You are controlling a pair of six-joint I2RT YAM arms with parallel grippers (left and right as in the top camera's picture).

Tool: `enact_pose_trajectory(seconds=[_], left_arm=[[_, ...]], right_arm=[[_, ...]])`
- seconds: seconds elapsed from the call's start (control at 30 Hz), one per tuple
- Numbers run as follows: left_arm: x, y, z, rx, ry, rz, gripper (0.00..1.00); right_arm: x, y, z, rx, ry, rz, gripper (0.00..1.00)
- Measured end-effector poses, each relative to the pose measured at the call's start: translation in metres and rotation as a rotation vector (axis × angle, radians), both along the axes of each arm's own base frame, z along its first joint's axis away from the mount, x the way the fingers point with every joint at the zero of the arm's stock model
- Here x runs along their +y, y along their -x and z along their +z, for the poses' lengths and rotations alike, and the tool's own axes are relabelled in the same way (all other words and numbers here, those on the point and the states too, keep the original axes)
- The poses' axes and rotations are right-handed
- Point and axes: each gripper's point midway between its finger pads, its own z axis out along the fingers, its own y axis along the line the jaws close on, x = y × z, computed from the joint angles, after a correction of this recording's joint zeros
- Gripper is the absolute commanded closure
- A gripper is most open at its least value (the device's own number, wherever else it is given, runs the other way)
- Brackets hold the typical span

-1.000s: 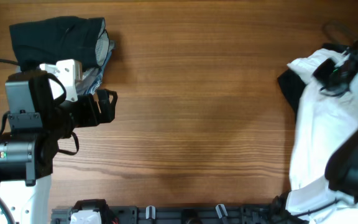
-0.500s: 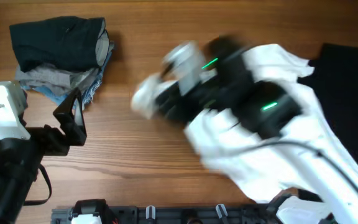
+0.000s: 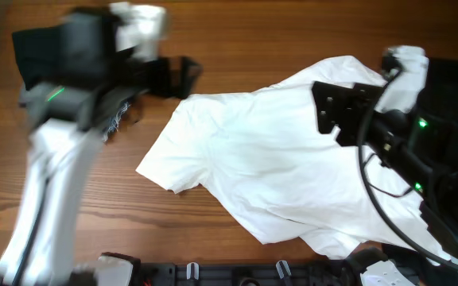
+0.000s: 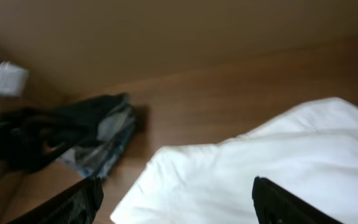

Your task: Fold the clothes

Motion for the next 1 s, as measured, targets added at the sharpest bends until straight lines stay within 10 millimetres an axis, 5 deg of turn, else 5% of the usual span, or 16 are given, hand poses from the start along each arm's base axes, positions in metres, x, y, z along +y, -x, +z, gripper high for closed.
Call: enact_pose_trajectory(seconds=[0.17,0.3,0.4,0.53,0.57,0.63,0.67,0.77,0.97,1.0], left_arm=[[-0.124,-0.056,-0.127,0.009,-0.060,-0.273,0.27],[-0.161,-0.079,-0.185,-0.028,-0.057,-0.326,0.33],[-0.160,-0.078,-0.231,0.044,-0.086,-0.330,0.55],[-0.157,-0.055,-0.264,0.175,-0.117,-0.355,0.29],[-0.159,-0.052,-0.266,0.183,-0.118,-0.363,0.38],[-0.164,-0.045,-0.275,0.205,-0.122,-0.378,0.84],[-0.163,-0.041,-0.281,0.227,-0.130,-0.381,0.96],[-0.146,-0.014,-0.293,0.376,-0.178,-0.388,0.96],[-0.093,0.102,-0.293,0.924,-0.293,-0.397,0.96],[-0.090,0.110,-0.292,0.958,-0.303,-0.396,0.87]], right_arm=[[-0.009,0.008,-0.039,0.190,0.009,-0.061,0.18],[-0.008,0.007,-0.061,0.292,0.029,-0.080,0.19],[-0.007,0.004,-0.070,0.332,0.039,-0.087,0.19],[-0.006,0.002,-0.073,0.345,0.040,-0.091,0.19],[-0.006,0.002,-0.073,0.345,0.040,-0.091,0.19],[-0.007,0.003,-0.075,0.355,0.044,-0.092,0.19],[-0.008,0.006,-0.078,0.369,0.051,-0.092,0.19],[-0.010,0.011,-0.082,0.392,0.061,-0.093,0.19],[-0.010,0.011,-0.082,0.396,0.063,-0.094,0.18],[-0.010,0.011,-0.082,0.396,0.063,-0.094,0.18]])
